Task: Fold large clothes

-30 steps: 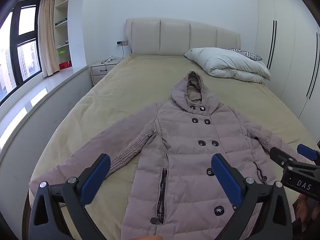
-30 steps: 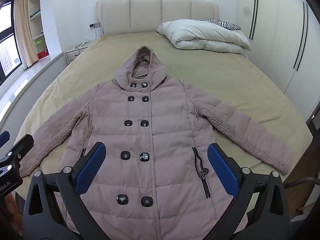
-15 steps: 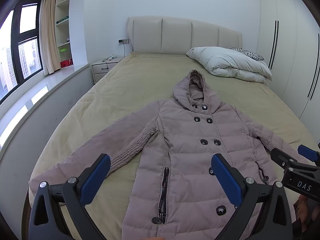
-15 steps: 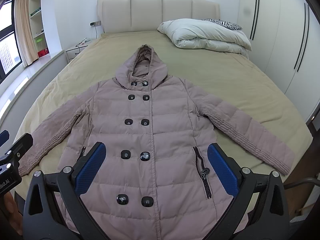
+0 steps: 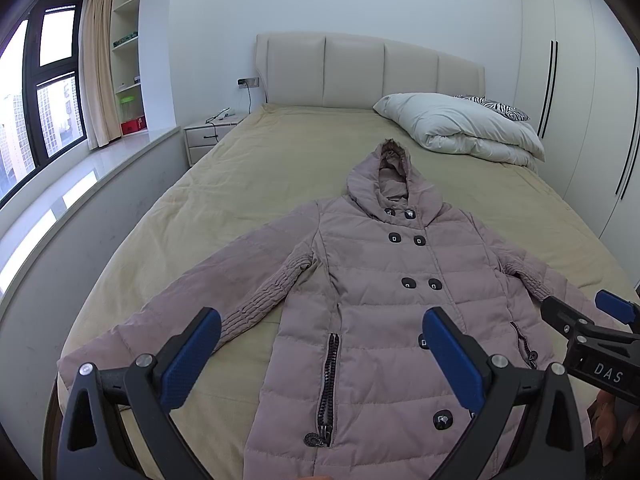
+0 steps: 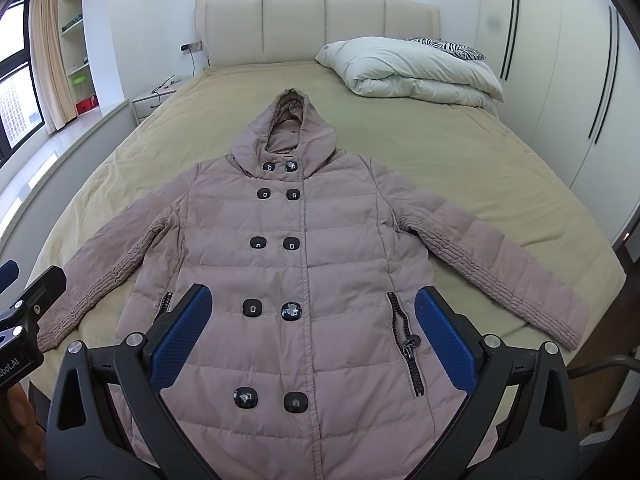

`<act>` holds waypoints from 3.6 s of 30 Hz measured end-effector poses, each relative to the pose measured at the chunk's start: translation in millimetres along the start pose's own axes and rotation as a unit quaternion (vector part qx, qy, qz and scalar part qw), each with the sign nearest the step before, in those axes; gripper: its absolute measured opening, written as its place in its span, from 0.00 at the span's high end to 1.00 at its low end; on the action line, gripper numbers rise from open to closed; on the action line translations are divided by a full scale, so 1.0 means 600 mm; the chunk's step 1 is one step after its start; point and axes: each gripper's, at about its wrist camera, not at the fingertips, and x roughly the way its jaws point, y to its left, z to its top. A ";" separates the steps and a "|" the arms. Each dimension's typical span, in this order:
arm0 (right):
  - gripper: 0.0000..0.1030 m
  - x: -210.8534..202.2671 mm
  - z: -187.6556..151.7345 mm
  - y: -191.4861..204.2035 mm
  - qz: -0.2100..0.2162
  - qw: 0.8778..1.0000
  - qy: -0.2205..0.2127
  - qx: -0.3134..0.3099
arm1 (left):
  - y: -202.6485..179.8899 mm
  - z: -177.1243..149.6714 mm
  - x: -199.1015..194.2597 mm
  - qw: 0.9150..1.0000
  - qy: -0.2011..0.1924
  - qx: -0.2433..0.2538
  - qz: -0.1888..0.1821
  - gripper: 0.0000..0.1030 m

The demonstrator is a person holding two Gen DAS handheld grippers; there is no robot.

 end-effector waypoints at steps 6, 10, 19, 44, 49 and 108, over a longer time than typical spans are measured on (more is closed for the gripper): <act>0.00 0.001 -0.006 0.006 0.001 1.000 0.001 -0.002 | 0.001 -0.001 0.002 1.000 0.001 -0.001 0.001 0.00; 0.00 0.002 -0.005 0.005 0.001 1.000 0.000 -0.002 | 0.005 -0.005 0.006 1.000 0.001 -0.001 0.000 0.00; 0.00 0.004 -0.008 0.008 0.001 1.000 0.001 -0.002 | 0.001 -0.004 0.004 1.000 0.001 -0.001 0.001 0.00; 0.00 0.006 -0.011 0.011 0.002 1.000 0.004 -0.004 | 0.002 -0.005 0.004 1.000 0.004 -0.001 0.001 0.00; 0.00 0.009 -0.017 0.016 0.002 1.000 0.005 -0.005 | 0.003 -0.005 0.004 1.000 0.004 -0.001 0.001 0.00; 0.00 0.065 -0.072 0.071 0.174 0.981 0.078 0.045 | 0.530 -0.320 0.085 0.708 -0.038 -0.705 -0.028 0.25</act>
